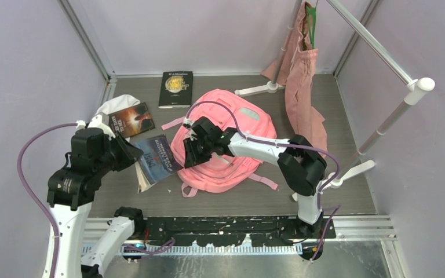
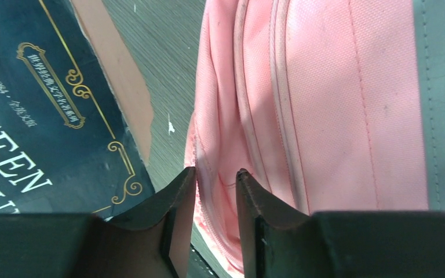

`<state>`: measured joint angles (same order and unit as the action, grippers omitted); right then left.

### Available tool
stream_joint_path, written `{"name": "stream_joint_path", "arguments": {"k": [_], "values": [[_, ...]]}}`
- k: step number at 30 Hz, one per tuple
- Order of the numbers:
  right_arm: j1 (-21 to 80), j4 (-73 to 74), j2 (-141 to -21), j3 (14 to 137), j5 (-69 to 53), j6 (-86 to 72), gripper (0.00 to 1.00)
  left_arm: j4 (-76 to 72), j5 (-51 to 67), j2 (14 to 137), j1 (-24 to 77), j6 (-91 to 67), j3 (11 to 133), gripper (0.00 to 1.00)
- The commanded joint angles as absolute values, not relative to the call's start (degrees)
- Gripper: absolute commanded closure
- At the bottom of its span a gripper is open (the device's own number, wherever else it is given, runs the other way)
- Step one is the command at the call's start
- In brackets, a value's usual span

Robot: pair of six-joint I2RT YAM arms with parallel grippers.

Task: Pack the student bag
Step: Place the book in the student bag.

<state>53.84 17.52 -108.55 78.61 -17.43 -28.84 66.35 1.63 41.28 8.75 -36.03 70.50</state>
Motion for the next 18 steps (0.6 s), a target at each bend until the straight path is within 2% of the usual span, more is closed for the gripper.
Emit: {"name": "stream_joint_path", "arguments": {"k": [1, 4, 8, 18], "values": [[53.9, 15.1, -108.6, 78.9, -17.7, -28.6, 0.67, 59.0, 3.5, 40.7, 8.7, -37.7, 71.5, 1.0], [54.0, 15.0, -108.8, 79.2, -18.2, -28.4, 0.75, 58.9, 3.7, 40.7, 8.7, -37.9, 71.5, 1.0], [53.9, 15.2, -108.6, 79.2, -18.6, -28.5, 0.98, 58.8, 3.8, 40.8, 8.7, -38.1, 71.4, 1.0], [53.0, 18.6, -96.1, 78.9, -16.0, -27.5, 0.99, 57.0, 6.0, 41.3, 8.7, -38.8, 70.7, 1.0]]}}
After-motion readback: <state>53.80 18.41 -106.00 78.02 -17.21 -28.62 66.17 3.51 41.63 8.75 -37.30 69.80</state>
